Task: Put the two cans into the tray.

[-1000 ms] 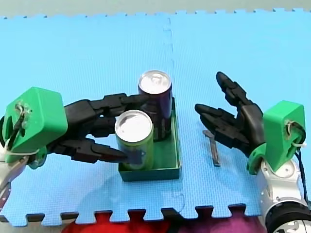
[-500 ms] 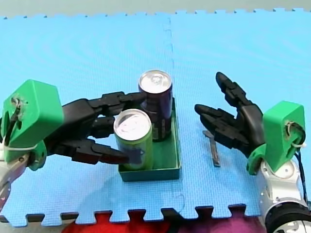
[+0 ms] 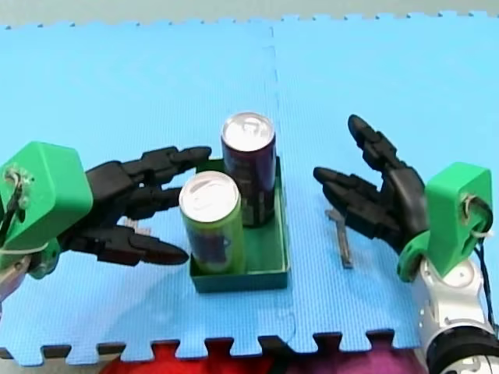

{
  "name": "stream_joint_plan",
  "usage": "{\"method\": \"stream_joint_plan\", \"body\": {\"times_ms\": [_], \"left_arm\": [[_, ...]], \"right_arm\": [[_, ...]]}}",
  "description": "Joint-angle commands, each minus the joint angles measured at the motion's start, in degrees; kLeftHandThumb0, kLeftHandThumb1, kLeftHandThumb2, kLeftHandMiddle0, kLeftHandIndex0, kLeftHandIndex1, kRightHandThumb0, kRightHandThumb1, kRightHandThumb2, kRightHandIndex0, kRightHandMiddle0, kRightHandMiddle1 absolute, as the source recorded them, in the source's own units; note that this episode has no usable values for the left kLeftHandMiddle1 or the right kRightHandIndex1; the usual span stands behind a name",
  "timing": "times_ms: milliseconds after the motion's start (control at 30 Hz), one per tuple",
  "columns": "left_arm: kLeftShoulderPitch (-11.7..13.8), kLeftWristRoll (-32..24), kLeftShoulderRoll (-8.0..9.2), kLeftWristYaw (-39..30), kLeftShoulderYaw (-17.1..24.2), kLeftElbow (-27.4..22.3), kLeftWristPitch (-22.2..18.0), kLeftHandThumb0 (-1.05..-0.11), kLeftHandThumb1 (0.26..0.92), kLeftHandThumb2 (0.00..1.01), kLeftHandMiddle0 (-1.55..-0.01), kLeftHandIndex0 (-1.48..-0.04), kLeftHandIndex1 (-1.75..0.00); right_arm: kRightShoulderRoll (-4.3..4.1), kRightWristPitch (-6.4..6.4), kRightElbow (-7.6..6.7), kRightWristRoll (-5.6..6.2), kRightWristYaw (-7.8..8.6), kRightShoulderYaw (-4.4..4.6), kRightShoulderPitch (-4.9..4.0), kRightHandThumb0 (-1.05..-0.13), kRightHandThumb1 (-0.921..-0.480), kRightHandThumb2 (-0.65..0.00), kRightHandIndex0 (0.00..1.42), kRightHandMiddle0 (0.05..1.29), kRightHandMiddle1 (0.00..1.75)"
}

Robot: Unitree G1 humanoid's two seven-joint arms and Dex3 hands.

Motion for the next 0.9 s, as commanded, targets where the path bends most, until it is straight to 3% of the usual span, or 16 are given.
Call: {"method": "stream_joint_plan", "body": {"times_ms": [0, 300, 567, 867], "left_arm": [[0.43, 0.31, 0.56, 0.22, 0.50, 0.28, -1.12, -1.036, 0.726, 0.00, -0.29, -0.11, 0.00], [0.86, -0.21, 0.54, -0.69, 1.21, 1.16, -3.24, -1.048, 0.732, 0.00, -0.29, -0.12, 0.00], [1.32, -0.24, 0.80, -0.67, 1.57, 1.46, -3.91, -1.048, 0.741, 0.00, -0.30, -0.12, 0.00], [3.06, -1.55, 3.12, -1.09, 5.29, 2.93, -6.17, -1.048, 0.742, 0.00, -0.32, -0.13, -0.01]], "right_arm": [[-0.37, 0.24, 0.18, 0.34, 0.33, -0.33, -0.24, -1.048, -0.921, -0.358, 0.60, 0.16, 0.00], [-0.45, 0.19, 0.27, 0.16, 0.42, -0.48, -0.35, -1.048, -0.921, -0.338, 0.60, 0.15, 0.00], [-0.56, -0.18, 0.05, -0.37, 0.00, -0.10, -0.19, -1.048, -0.921, -0.330, 0.61, 0.15, 0.00], [-0.66, -0.29, 0.44, -0.50, -0.07, -0.15, -0.44, -1.048, -0.921, -0.331, 0.62, 0.16, 0.00]]}}
